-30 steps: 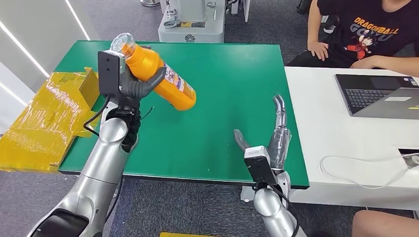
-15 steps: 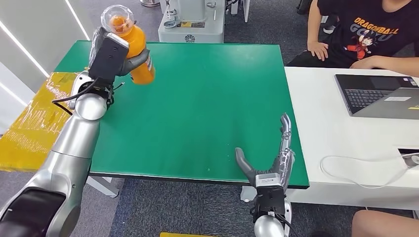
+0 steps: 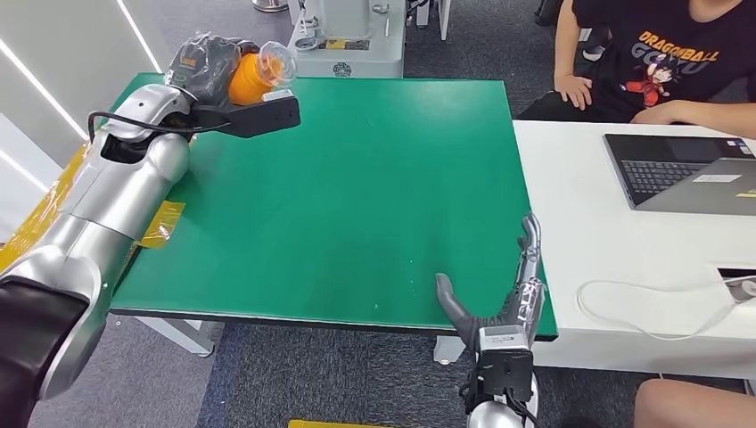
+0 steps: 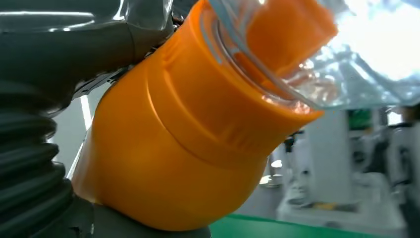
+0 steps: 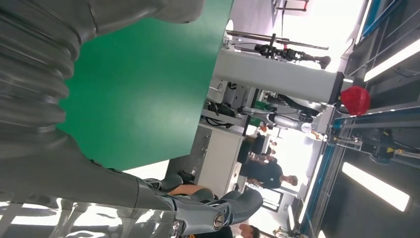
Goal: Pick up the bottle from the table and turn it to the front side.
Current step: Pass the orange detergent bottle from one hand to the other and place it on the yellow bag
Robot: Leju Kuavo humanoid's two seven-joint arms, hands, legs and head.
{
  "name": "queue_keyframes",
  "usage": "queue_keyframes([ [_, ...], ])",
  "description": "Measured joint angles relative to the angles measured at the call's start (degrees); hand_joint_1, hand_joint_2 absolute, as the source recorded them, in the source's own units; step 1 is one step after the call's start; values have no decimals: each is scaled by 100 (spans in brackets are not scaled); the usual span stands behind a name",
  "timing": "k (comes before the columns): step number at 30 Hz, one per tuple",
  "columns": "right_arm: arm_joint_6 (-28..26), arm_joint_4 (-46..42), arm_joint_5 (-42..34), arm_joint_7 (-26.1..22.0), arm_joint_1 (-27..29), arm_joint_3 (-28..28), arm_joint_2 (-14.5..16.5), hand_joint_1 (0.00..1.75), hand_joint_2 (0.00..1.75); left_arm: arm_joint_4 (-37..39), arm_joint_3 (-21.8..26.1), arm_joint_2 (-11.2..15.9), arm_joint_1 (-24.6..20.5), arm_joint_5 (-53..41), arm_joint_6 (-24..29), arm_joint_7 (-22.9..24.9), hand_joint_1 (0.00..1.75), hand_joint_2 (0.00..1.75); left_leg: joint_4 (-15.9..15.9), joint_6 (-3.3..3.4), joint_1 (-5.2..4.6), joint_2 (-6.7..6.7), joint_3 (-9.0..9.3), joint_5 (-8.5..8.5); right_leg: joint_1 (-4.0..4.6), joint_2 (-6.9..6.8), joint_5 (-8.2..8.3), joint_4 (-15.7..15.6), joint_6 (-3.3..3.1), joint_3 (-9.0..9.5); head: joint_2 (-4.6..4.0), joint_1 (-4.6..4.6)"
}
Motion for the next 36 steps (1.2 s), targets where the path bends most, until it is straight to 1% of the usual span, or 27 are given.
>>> queue_keyframes([
  [4, 2, -105, 131, 92, 75, -2, -1, 0, 175, 371, -368, -5, -145, -475, -75, 528, 175, 175, 0, 0, 0, 0, 0, 0, 0, 1, 0, 0, 0, 0, 0, 0],
  [7, 24, -185, 204, 168, 128, -3, -1, 0, 175, 600, -548, -21, -161, -727, -66, 803, 175, 175, 0, 0, 0, 0, 0, 0, 0, 1, 0, 0, 0, 0, 0, 0],
  [12, 100, -314, 295, 266, 198, -8, -1, 0, 175, 864, -626, -46, -150, -911, -39, 1028, 175, 175, 0, 0, 0, 0, 0, 0, 0, 1, 0, 0, 0, 0, 0, -1],
  [18, 222, -423, 367, 316, 279, -20, -1, 0, 175, 1022, -628, -8, 47, -1239, 275, 1236, 175, 175, -1, 0, 0, 0, -1, 0, 0, 0, 0, 0, 0, 1, 0, 0],
  [22, 290, -486, 379, 346, 324, -26, -1, 0, 175, 1109, -628, 81, 238, -1387, 436, 1246, 175, 175, -2, 0, 0, 1, -1, 0, 0, 1, 0, 1, 0, 1, 0, 0],
  [25, 350, -545, 385, 367, 351, -31, -1, 0, 175, 1138, -628, 198, 398, -1481, 651, 1176, 175, 175, -2, 0, 0, 1, -1, 0, 0, 2, -1, 1, 0, 0, 0, 0],
  [32, 472, -633, 405, 409, 379, -43, -1, 0, 175, 1148, -628, 516, 691, -1577, 1213, 703, 175, 175, -2, 0, 1, 1, -1, 0, 0, 0, -2, 1, -1, 0, 0, 0],
  [36, 545, -667, 445, 416, 389, -54, 1, 0, 175, 1188, -627, 655, 782, -1624, 1317, 368, 175, 175, -2, 0, 0, 1, -1, 0, 0, 1, -2, 0, -1, 1, 0, 1],
])
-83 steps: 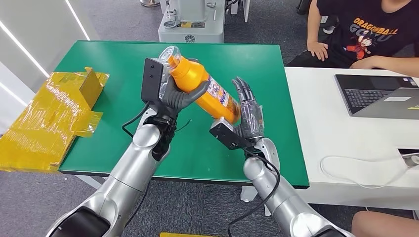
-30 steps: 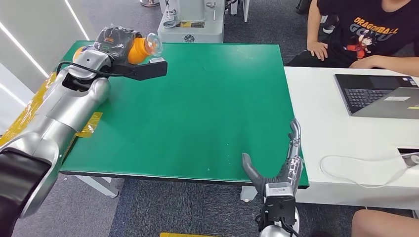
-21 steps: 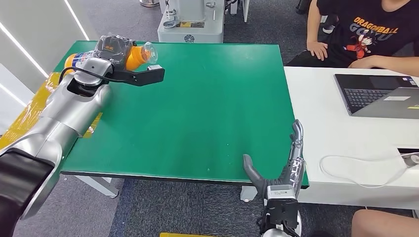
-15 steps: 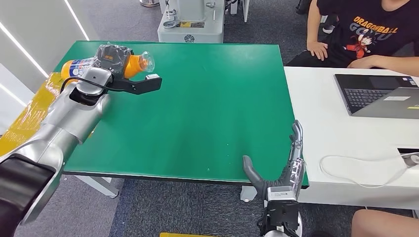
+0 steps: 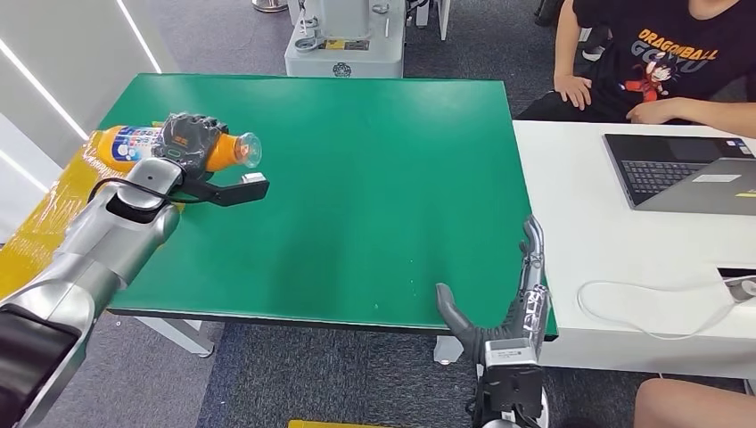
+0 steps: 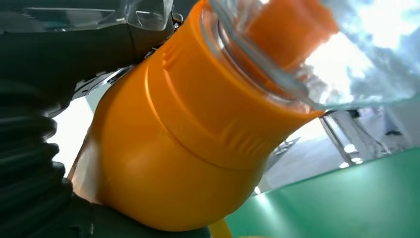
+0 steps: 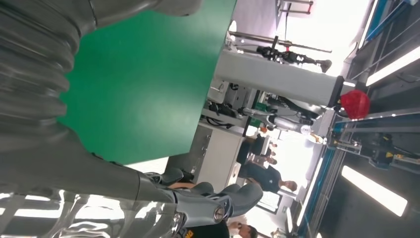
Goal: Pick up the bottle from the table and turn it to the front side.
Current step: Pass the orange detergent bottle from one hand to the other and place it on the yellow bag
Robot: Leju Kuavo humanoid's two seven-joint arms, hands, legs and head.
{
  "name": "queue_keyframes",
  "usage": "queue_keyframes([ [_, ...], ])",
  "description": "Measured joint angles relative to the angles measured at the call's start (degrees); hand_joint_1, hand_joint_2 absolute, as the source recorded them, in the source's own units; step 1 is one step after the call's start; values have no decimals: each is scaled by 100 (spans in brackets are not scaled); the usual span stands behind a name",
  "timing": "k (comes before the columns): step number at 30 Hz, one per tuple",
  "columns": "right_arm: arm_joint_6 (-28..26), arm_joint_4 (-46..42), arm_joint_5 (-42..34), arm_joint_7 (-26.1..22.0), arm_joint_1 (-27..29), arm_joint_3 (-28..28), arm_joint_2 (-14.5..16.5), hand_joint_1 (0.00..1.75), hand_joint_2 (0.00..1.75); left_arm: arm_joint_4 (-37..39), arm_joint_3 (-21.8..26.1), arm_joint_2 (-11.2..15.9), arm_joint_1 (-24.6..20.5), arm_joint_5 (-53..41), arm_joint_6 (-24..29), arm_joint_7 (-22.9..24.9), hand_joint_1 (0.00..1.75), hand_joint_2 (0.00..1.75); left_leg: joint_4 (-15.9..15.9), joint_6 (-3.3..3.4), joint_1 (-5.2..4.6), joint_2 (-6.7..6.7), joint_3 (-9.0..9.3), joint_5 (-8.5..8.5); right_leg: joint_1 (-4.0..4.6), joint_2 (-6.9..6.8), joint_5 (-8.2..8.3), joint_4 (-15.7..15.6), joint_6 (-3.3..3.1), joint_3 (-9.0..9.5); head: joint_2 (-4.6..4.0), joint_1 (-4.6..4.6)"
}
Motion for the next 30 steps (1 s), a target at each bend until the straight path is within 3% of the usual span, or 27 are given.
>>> queue_keyframes([
  [5, 44, -12, 15, -17, 31, -17, 2, 0, 175, 108, 26, 179, 20, 39, -236, -434, 175, 175, 0, 0, 0, 0, 1, 0, 0, 0, 0, 0, 0, 0, 0, 1],
  [12, 93, -12, 2, -61, 41, -66, 6, 0, 175, 318, 139, 417, 14, 125, -1038, -751, 175, 175, 0, 0, 1, 1, 1, 0, 0, 2, 0, 1, -1, -1, 0, 0],
  [18, 85, -11, -3, -72, 41, -101, 9, 0, 175, 419, 217, 554, -17, 140, -1387, -749, 175, 175, 0, 0, 1, 0, 1, 0, 0, 0, -1, 1, -1, -1, 0, 0],
  [30, 61, -11, 8, -101, 41, -117, 25, 0, 175, 576, 261, 561, -75, -162, -1394, -567, 175, 175, 1, 0, 0, 0, 1, 0, 0, 0, 0, 0, -2, 0, 0, 0],
])
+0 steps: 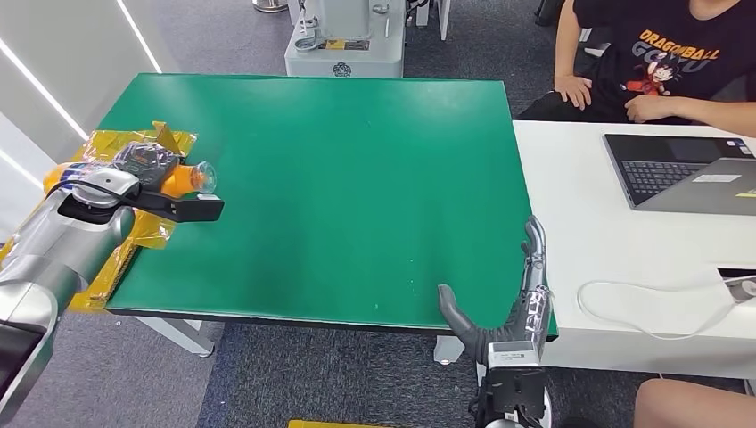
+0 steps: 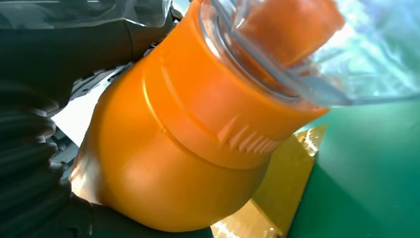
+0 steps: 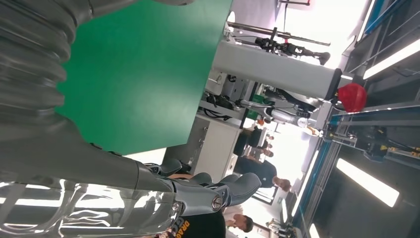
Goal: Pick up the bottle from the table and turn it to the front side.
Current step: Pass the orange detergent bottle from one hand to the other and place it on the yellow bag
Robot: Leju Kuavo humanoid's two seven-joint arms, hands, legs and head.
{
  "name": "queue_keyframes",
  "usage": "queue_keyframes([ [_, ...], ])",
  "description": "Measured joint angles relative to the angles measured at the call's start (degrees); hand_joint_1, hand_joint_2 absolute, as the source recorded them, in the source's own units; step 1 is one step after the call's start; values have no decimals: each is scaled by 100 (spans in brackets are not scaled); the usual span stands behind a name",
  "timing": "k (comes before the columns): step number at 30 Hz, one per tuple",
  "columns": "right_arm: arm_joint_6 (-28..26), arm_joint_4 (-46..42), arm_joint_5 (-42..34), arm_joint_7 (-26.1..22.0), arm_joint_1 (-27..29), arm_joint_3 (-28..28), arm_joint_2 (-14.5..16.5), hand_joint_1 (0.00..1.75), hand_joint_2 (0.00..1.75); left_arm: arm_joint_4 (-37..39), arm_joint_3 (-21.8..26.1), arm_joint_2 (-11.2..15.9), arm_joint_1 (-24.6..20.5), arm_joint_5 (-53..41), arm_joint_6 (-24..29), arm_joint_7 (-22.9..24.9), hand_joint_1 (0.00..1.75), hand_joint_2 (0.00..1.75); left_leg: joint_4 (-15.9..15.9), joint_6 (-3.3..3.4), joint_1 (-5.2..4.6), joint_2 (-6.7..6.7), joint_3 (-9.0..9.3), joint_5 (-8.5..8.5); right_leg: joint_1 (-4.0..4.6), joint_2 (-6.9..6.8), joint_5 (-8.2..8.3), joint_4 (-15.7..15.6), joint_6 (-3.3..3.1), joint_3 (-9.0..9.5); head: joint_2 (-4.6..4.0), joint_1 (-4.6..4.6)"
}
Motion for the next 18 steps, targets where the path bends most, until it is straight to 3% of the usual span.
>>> queue_keyframes([
  [10, -36, -70, 4, -28, 55, -18, 28, 0, 175, 170, -2, -53, 0, -149, 11, -55, 175, 175, 0, 0, 0, 1, 0, 0, 0, 1, 0, 0, 0, 0, 0, 1],
  [18, -43, -242, 151, 45, 192, -25, 28, 0, 175, 294, -2, 132, 134, -42, 62, -230, 175, 175, -1, 0, 1, 1, 0, 0, 0, 1, -1, 0, 0, -1, 0, 0],
])
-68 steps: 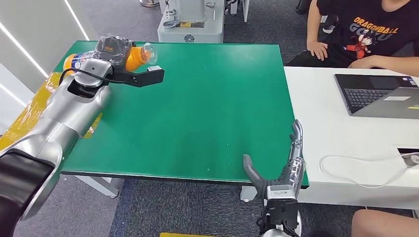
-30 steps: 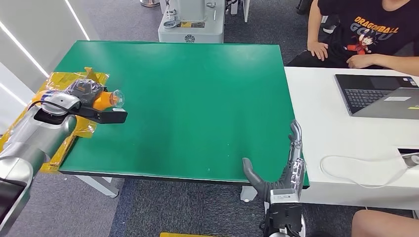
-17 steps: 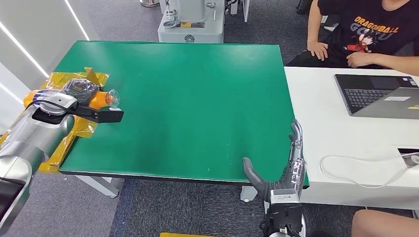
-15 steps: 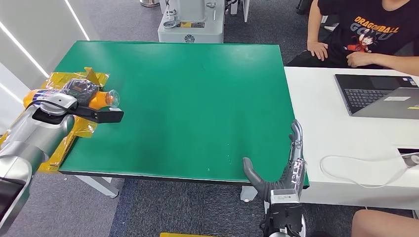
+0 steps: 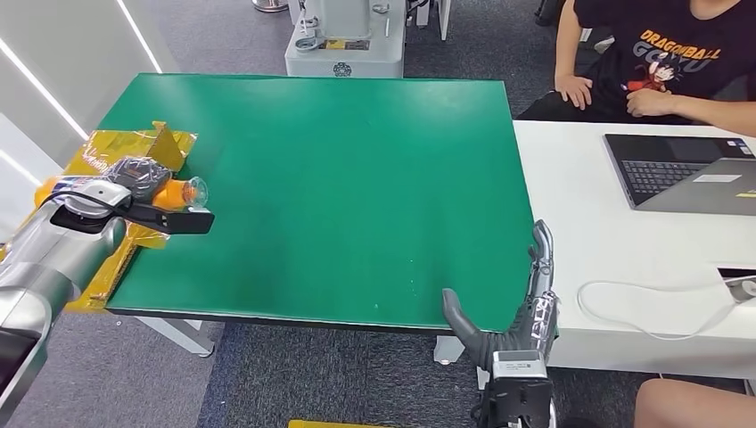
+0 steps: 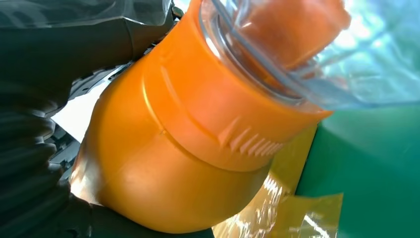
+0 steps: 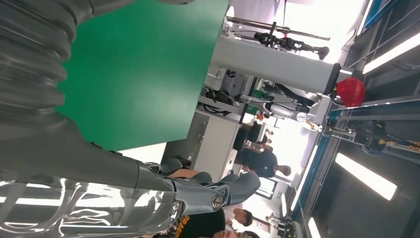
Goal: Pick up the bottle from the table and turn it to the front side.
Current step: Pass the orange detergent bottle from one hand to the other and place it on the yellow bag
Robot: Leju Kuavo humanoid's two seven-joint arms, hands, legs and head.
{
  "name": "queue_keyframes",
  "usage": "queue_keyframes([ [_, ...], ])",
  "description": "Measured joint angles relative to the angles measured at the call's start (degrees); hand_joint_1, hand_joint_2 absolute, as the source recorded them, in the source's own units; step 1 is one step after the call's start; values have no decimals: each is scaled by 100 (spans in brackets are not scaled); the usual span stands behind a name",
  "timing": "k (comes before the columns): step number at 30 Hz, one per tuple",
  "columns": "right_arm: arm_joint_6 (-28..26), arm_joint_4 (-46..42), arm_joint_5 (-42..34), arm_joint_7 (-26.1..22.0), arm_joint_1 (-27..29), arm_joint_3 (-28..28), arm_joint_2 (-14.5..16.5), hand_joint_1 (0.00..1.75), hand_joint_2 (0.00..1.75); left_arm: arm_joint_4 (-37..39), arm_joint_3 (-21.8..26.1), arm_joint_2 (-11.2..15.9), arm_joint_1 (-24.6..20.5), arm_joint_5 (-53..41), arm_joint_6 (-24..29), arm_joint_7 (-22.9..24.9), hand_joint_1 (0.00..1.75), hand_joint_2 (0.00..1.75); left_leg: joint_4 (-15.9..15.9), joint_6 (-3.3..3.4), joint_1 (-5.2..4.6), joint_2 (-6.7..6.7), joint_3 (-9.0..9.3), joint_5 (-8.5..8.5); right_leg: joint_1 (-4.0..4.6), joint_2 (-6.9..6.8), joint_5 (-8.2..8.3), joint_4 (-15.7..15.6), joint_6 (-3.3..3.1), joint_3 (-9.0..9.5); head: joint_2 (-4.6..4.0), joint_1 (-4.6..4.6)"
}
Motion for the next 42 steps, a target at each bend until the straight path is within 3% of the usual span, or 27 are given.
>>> queue_keyframes([
  [15, 26, -166, 234, 209, 128, -21, 0, 0, 175, 73, 0, -108, 442, -43, 357, 151, 175, 175, 1, 0, -1, 0, 0, 0, -1, 0, 1, -2, 0, 0, 0, 2],
  [33, -110, -169, 215, 205, 235, -92, 0, 0, 175, 74, 0, -449, 408, -305, 501, 353, 175, 175, 1, 0, -1, 1, 1, 0, 0, 2, 1, -2, -1, 0, 0, 1],
  [34, -134, -169, 211, 198, 239, -93, 0, 0, 175, 74, 0, -463, 387, -308, 475, 366, 165, 175, 1, 0, -1, 1, 1, 0, 0, 1, 1, -2, -1, 0, 0, 1],
  [37, -164, -169, 208, 192, 248, -96, 0, 0, 175, 79, 0, -478, 345, -291, 392, 407, 34, 175, 1, 0, 0, 1, 1, 0, 0, 2, 1, -1, -1, 0, 0, 1],
  [38, -169, -169, 207, 192, 254, -98, 0, 0, 175, 84, 0, -479, 334, -280, 364, 434, 0, 175, 1, 0, 0, 1, 1, 0, 0, 2, 1, -1, -1, 0, 0, 1],
  [42, -178, -177, 202, 198, 280, -108, 0, 0, 175, 119, 0, -472, 296, -258, 288, 596, 0, 175, 1, 0, -1, 0, 1, 0, 0, 0, 1, -1, -1, 1, 0, 1],
])
